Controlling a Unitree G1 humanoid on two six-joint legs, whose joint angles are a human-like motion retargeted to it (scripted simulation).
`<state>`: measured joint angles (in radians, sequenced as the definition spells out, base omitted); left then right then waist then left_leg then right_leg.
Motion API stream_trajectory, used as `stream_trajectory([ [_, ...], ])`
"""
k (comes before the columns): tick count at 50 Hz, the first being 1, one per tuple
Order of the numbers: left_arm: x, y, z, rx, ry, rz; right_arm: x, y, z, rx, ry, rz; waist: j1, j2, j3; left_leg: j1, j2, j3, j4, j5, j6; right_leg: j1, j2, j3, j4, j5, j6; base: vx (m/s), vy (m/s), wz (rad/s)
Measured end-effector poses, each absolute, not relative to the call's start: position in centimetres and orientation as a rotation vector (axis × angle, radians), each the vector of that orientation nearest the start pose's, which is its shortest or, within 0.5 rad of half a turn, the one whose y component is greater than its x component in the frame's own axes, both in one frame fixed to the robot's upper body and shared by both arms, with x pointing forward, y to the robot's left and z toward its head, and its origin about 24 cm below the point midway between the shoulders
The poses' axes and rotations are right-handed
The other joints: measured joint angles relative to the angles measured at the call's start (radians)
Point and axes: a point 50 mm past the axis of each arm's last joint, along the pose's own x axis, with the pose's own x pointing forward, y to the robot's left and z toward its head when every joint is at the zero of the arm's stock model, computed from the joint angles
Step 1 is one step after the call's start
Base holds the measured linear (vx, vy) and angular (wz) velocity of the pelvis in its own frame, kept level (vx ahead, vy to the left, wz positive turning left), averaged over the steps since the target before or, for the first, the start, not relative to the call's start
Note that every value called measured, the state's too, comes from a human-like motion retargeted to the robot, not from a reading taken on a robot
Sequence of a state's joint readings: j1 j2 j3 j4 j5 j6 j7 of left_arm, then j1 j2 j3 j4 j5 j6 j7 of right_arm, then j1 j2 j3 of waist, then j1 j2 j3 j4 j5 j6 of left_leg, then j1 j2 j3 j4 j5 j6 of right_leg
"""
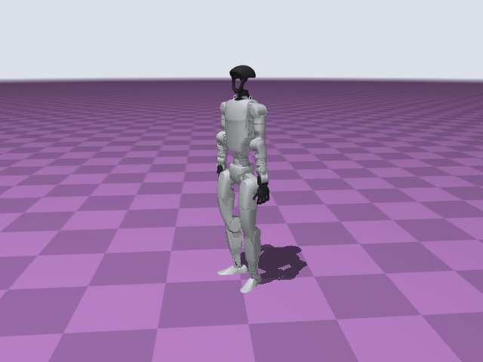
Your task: Upper body actions
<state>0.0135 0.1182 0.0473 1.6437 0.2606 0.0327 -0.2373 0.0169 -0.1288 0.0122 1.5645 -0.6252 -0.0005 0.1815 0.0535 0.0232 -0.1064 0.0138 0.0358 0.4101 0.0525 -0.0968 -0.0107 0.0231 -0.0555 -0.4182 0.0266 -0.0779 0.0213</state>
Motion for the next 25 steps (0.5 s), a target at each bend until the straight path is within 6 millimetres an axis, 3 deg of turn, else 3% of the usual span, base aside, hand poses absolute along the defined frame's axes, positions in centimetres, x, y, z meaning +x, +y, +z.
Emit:
stream_trajectory([
  [25, -1.86, 18.63, -17.67, 0.046, 1.717, -0.247, -0.13, -19.39, -17.86, -0.460, 1.617, 0.549, -0.002, -0.002, -0.001, 0.000, 0.000, -0.001, -0.001, 0.000, 0.000, -0.001, 0.001, -0.001, 0.000, -0.001, 0.000, 0.00, 0.00, 0.00],
])
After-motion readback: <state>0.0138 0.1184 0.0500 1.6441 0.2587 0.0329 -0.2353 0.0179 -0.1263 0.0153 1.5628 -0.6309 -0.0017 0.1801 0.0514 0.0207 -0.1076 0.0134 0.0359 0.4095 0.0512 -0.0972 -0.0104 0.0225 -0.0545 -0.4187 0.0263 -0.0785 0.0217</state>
